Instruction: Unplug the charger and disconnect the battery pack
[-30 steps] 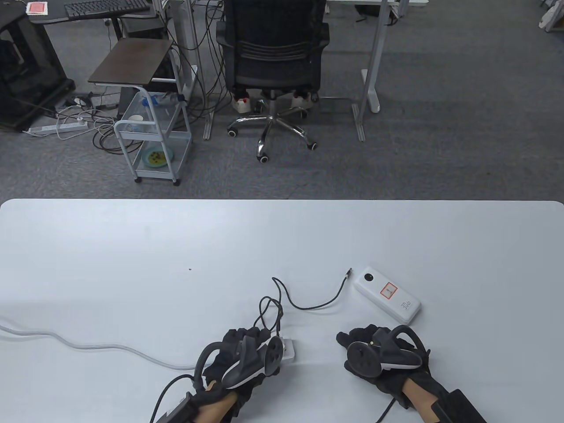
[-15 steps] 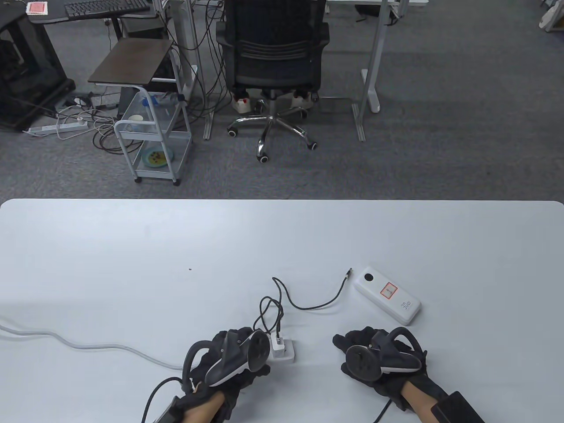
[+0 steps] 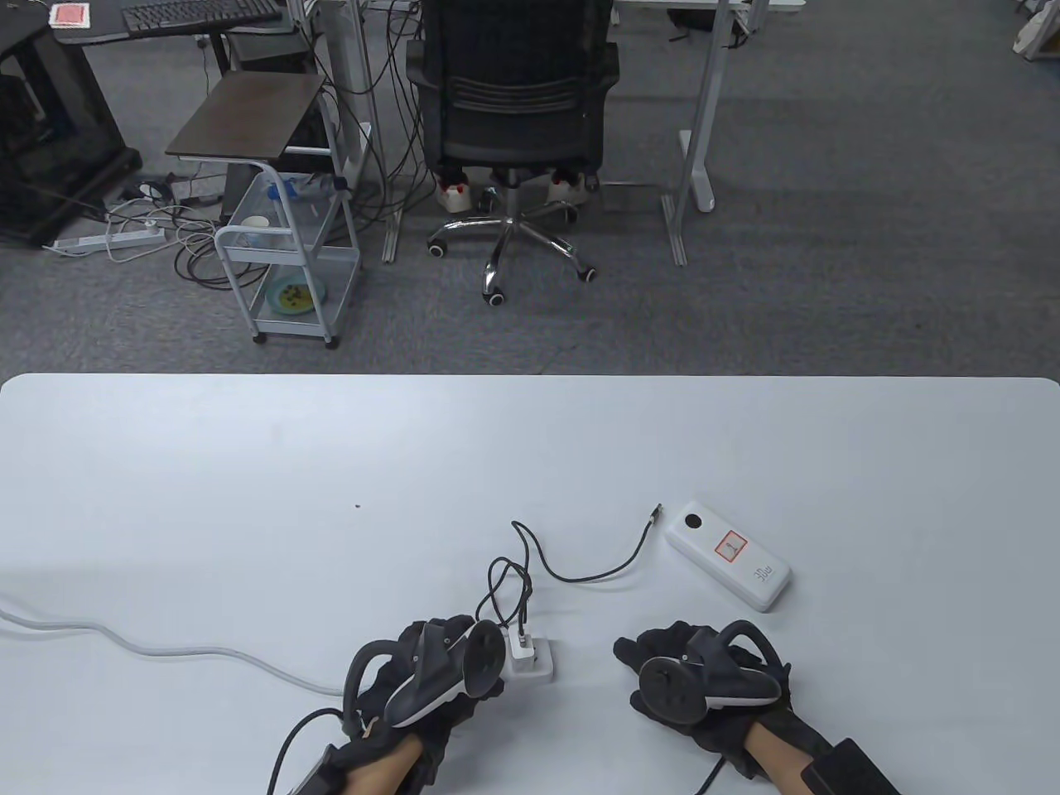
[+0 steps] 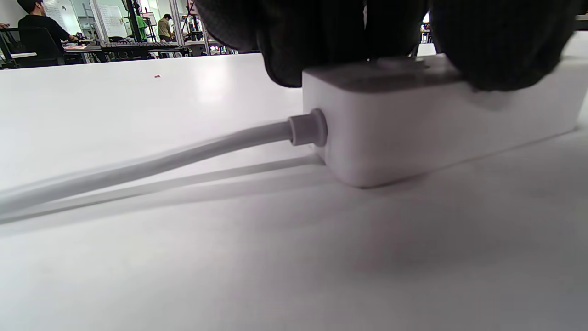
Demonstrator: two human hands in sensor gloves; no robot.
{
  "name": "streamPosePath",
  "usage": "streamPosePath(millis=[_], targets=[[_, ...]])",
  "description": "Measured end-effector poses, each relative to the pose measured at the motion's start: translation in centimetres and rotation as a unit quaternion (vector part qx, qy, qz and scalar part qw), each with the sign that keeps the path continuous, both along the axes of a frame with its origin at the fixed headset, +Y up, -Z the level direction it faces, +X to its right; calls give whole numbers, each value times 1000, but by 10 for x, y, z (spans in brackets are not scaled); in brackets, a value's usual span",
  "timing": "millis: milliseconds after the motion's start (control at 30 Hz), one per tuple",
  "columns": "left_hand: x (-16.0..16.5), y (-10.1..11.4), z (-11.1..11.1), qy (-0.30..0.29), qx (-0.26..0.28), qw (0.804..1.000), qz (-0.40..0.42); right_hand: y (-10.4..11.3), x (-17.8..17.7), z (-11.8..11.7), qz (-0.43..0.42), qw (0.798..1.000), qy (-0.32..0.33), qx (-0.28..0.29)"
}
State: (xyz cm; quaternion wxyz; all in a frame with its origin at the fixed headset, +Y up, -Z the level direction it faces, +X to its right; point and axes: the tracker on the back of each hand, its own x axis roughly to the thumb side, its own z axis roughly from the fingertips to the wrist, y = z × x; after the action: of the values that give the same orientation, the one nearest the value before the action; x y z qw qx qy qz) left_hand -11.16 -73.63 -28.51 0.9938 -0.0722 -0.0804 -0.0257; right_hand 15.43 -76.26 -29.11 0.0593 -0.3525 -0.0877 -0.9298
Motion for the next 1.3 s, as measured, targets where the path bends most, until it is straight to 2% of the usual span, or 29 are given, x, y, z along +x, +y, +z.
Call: streamPosePath(millis=[133, 233, 367, 533, 733, 967, 1067, 1200, 1300], targets=[[1, 0, 1, 5, 2, 1000, -2, 17, -8, 8, -86, 996, 15, 35], [1, 0, 0, 11, -8, 1000, 3, 37, -19, 8, -171, 984, 9, 49], [-1, -1, 1, 9, -1, 1000, 11, 48, -41, -6, -188, 981, 1, 40], [2, -1, 5, 10, 9, 1000, -2, 46, -76, -30, -178, 984, 5, 9], [3, -1, 4, 18, 3, 1000, 1, 35, -107, -40, -209, 977, 28, -38], [8, -2, 10, 17, 13, 1000, -17, 29, -108, -41, -213, 975, 12, -64], [10, -2, 10, 14, 14, 1000, -23, 22, -109, -42, -179, 982, -18, -56], [12, -1, 10, 11, 17, 999, -38, 23, -109, -41, -194, 980, -4, -52], [12, 0, 8, 12, 10, 999, -36, 26, -112, -37, -200, 980, 13, -3]])
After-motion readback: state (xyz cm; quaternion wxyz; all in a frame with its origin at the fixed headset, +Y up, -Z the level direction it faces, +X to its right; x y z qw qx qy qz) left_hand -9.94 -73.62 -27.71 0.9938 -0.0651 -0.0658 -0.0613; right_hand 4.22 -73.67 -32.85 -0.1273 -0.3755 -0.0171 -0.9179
